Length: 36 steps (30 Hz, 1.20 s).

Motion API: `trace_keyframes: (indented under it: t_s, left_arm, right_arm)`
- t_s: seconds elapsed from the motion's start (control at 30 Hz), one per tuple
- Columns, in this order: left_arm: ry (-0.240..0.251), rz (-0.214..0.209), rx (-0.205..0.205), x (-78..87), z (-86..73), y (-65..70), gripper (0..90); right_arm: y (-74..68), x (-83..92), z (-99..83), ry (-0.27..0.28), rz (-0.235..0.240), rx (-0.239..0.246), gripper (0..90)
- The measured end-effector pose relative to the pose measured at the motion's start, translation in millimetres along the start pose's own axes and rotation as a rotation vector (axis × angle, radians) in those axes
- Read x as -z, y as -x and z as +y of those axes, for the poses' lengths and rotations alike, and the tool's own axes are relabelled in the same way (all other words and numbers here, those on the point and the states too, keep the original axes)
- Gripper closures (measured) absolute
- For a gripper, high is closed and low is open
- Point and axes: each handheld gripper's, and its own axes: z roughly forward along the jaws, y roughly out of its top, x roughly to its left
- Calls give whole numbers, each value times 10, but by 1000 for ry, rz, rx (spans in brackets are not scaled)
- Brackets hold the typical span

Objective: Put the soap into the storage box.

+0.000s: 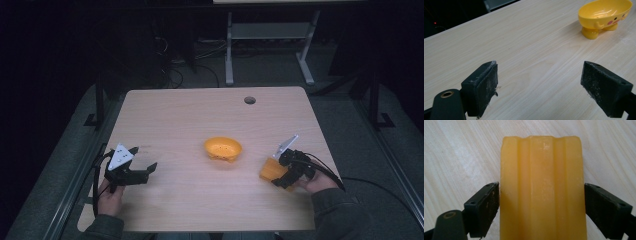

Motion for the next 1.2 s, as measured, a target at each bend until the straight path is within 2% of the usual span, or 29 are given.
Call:
trace_keyframes:
  t_s: [0.33,0.53,0.9,1.07,1.2]
  left_arm:
    - [0,0,1,3,2,0,134]
    - [1,-1,1,-1,3,0,134]
    - [2,-2,-5,-1,5,-3,135]
    - [2,-3,-1,-5,7,6,134]
    - [2,-2,1,-1,6,2,134]
  right_arm:
    - [17,-101,38,-44,2,5,164]
    - [14,-107,45,-45,9,12,191]
    - [-20,-96,52,-52,-13,28,203]
    - [-47,-90,53,-53,-17,53,205]
    - [-65,-53,61,-32,-6,49,205]
